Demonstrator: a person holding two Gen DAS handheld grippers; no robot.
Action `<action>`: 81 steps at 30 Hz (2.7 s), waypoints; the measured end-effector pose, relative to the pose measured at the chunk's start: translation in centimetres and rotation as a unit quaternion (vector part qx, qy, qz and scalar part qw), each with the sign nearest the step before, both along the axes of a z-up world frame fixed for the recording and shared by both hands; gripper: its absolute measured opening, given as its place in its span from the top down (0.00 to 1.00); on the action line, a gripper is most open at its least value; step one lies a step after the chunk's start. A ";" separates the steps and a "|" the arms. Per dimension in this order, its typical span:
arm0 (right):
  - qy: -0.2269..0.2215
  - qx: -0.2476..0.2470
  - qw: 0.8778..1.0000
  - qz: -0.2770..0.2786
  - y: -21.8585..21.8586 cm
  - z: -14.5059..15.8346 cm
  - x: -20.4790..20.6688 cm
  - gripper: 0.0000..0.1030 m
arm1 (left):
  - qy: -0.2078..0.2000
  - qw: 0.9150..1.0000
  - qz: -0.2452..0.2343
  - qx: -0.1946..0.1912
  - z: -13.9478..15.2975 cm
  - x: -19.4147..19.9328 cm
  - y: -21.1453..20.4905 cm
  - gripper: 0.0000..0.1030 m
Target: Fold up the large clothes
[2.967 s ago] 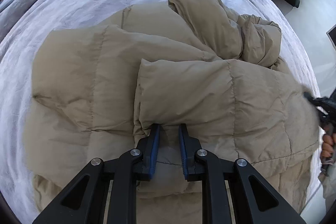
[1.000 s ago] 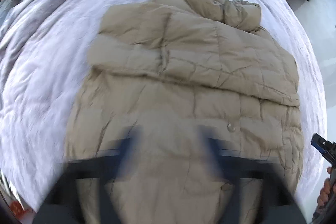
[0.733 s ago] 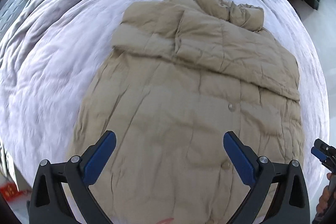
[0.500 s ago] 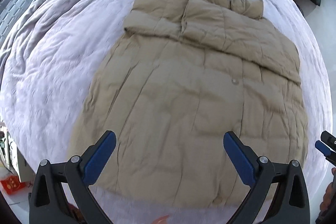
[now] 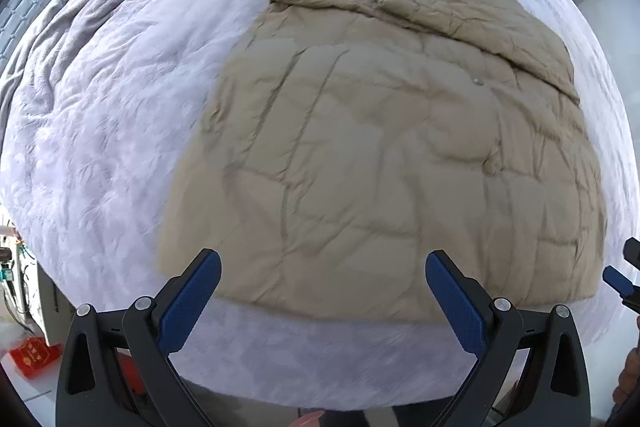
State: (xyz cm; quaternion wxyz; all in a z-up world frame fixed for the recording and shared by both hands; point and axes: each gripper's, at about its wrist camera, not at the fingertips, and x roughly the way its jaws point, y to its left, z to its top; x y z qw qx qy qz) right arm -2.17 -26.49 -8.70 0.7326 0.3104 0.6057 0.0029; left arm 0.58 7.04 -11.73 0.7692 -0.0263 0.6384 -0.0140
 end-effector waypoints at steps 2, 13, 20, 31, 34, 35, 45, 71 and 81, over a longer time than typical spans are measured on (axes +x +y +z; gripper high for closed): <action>0.004 0.006 1.000 -0.012 0.4 -0.2 -1.0 0.00 | 0.002 1.000 0.002 0.001 -0.1 -0.6 0.8 0.01; 0.037 0.077 0.992 -0.089 0.7 -1.9 -5.2 0.00 | 0.041 0.995 0.050 -0.075 -2.7 -3.9 8.4 0.01; 0.069 0.117 0.977 -0.166 -1.3 -5.1 -8.2 0.00 | 0.078 0.971 0.128 -0.188 -7.4 -5.3 11.7 0.01; 0.040 0.176 0.942 -0.282 -5.5 -8.3 -10.2 0.00 | 0.082 0.941 0.163 -0.284 -10.9 -1.3 10.5 0.01; 0.037 0.192 0.933 -0.302 -6.1 -9.9 -9.5 0.00 | 0.092 0.938 0.171 -0.287 -11.5 -0.2 10.1 0.01; 0.037 0.193 0.929 -0.312 -6.0 -10.4 -9.3 0.00 | 0.094 0.938 0.171 -0.286 -11.7 0.0 10.0 0.01; 0.009 0.240 0.907 -0.347 -6.8 -12.2 -8.1 0.16 | 0.082 0.943 0.123 -0.298 -10.4 1.4 8.5 0.81; -0.114 0.223 0.963 -0.102 -11.7 2.0 15.6 0.91 | -0.113 0.939 0.088 -0.314 6.6 21.5 7.4 0.86; -0.098 0.141 0.979 -0.105 -11.3 -0.3 29.5 0.91 | -0.035 0.958 0.086 -0.272 -1.8 34.4 5.8 0.86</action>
